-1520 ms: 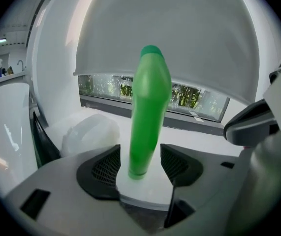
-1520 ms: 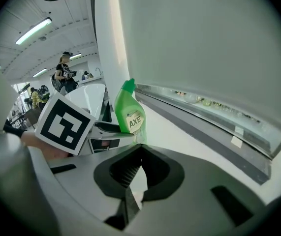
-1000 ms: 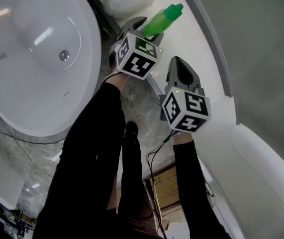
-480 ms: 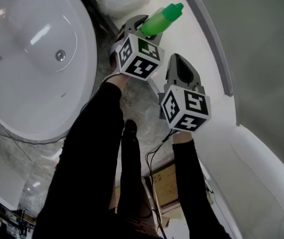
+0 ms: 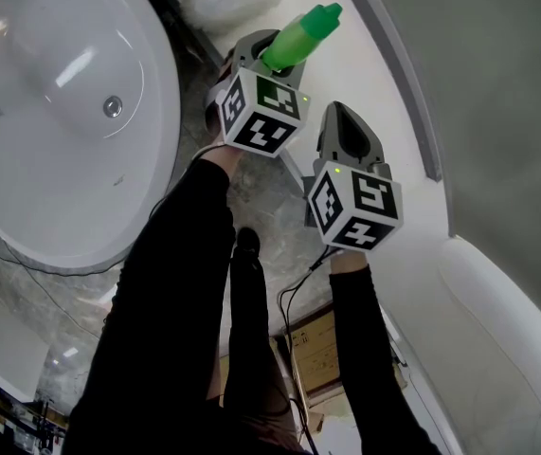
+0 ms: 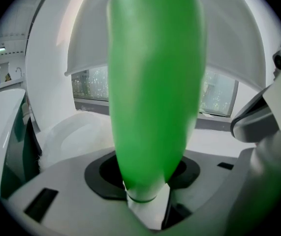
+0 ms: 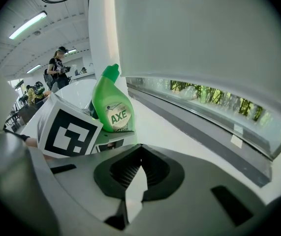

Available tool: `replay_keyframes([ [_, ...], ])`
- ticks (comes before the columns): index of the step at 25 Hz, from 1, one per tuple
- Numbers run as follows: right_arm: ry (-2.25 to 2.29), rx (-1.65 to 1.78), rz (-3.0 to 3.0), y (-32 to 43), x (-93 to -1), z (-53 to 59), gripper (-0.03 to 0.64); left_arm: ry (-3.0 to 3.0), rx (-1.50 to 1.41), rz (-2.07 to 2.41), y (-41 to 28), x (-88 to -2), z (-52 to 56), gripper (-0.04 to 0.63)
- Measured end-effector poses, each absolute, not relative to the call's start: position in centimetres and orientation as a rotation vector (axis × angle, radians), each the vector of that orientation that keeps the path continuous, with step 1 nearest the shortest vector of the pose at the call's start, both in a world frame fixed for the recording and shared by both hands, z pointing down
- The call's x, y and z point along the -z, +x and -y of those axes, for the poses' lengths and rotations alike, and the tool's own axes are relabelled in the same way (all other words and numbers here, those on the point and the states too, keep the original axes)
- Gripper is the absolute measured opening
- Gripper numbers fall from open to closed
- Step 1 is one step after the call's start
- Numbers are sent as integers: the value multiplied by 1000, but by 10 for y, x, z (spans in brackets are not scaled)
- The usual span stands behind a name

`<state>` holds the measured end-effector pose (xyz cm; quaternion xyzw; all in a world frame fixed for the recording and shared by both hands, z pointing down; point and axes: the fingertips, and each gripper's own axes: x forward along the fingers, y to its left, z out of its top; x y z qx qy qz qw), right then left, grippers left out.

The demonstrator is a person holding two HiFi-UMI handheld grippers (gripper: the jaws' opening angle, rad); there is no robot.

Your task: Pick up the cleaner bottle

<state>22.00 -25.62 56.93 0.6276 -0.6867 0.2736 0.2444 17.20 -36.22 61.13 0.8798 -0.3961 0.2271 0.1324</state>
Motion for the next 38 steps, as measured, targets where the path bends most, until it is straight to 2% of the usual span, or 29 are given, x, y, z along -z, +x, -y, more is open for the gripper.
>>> replay_keyframes([
  [9, 1729, -727, 1872, 224, -554, 250, 2, 2594, -591, 1164, 166, -572, 346, 196],
  [17, 1692, -662, 1948, 204, -519, 249, 2, 2548, -560, 1251, 127, -527, 331, 195],
  [28, 1591, -591, 2058, 155, -486, 234, 2, 2451, -564, 1427, 45, -487, 299, 195],
  [38, 1406, -521, 2195, 70, -467, 238, 2, 2304, -590, 1596, -59, -473, 261, 193],
])
